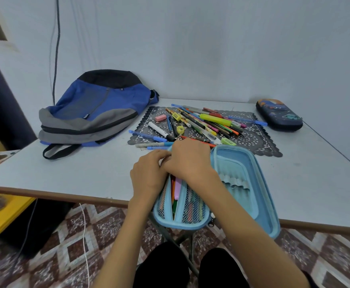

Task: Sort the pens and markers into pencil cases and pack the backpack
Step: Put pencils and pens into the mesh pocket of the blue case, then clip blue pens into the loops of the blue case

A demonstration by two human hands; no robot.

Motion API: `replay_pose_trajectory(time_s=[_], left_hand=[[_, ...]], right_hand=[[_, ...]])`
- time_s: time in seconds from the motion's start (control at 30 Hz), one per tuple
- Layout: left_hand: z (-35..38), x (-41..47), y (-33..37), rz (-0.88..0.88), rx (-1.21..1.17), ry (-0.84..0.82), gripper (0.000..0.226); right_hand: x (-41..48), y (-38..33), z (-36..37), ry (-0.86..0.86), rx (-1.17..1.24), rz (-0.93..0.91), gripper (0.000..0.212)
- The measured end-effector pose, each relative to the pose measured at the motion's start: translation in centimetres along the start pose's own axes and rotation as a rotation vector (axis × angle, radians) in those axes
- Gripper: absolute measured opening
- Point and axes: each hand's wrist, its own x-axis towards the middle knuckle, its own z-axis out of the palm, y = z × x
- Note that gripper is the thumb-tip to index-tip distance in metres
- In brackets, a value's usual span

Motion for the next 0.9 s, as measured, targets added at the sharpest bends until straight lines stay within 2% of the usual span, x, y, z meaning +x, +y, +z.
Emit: replay_pose_trajectory(time_s=[0.33,0.53,0.67,0.73,0.8,0.9], left_hand=[[0.6,0.3,-0.5,-0.010,-0.034,0.026,0.028],[1.5,0.9,-1.3,0.034,-0.047,0.081,0.021],[1.7,1.1,-1.5,0.047,-0.016,0.090,0.021],[1.8,1.1,-1.5,0.056,-0.011,0.091,0.021],[1.7,1.1,-1.6,0.060,-0.003,0.096,0.021],[1.7,1.1,-1.6,0.066,0.000,0.101,0.021]], right_hand=[[-4.3,-0.8,-0.8,-0.014,0.066,-0.058,0.029],[-7.7,-1.1,-0.9,0.061,0.073,-0.095,0.035],[-9.1,-1.7,-0.6,0.096,0.104,-0.125,0.027],[-9.6,-1.8,-0.3,0.069,0.046,-0.049,0.038],[-9.6,-1.9,0.1,0.126,0.060,-0.003,0.054],[-10.1,-1.7,0.8,0.233,0.100,-0.015,0.047]])
